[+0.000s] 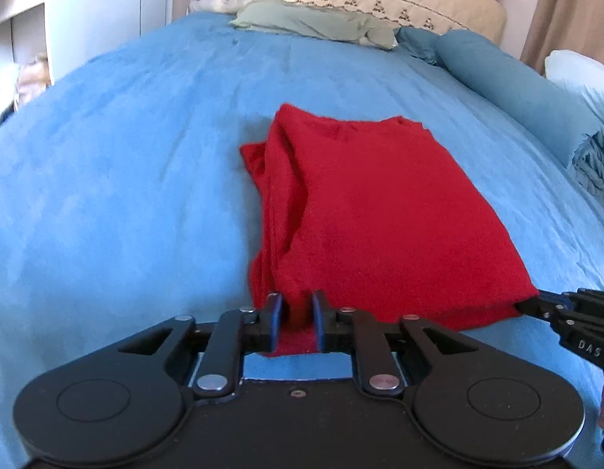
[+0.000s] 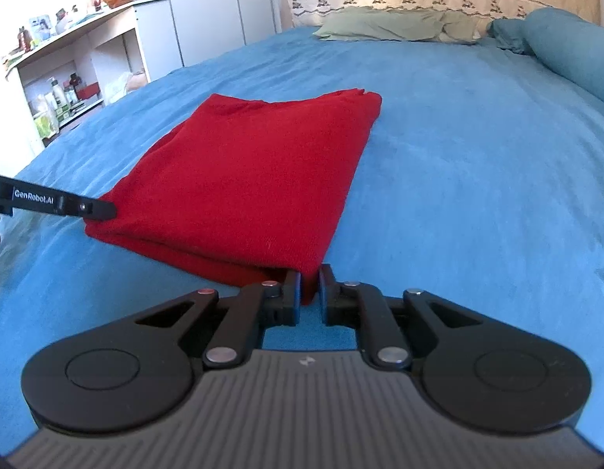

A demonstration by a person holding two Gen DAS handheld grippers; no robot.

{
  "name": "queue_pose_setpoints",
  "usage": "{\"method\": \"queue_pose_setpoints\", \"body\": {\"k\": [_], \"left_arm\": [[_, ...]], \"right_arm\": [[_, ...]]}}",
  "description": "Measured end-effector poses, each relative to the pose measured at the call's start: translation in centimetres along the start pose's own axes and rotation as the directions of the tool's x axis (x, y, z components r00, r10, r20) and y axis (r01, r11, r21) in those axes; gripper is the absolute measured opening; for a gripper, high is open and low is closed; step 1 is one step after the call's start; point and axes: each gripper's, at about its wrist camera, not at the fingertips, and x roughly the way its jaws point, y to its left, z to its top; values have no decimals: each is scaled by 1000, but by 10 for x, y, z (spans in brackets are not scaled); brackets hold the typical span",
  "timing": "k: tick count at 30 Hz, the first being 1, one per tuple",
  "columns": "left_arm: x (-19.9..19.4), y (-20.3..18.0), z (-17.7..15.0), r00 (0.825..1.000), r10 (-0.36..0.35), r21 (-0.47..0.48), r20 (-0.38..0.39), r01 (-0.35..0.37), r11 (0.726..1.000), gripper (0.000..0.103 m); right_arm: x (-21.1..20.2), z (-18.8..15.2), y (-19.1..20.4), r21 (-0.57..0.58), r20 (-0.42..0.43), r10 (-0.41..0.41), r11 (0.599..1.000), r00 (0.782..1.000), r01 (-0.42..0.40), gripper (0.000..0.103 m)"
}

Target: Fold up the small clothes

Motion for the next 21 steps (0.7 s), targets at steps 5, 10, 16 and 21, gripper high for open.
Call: {"method": "queue_pose_setpoints", "body": {"k": [5, 10, 16, 21], "left_arm": [[-22, 5, 12, 999, 35, 45, 38, -37, 998, 38], [-57, 1, 42, 992, 32, 89, 126, -44, 995, 103], [-50, 10, 94, 992, -117, 51, 53, 115, 992, 103], [-2, 27, 123, 985, -161, -14, -64, 161, 987, 103]], "right_arm": [[-16, 13, -3, -32, 10, 36, 999, 999, -36, 32], [-49, 40, -2, -102, 90, 28, 995, 996, -18, 85], [-64, 97, -19, -71, 66, 86, 994, 994, -81, 103], [-26, 138, -45, 56, -90, 125, 991, 988, -120, 103]]}}
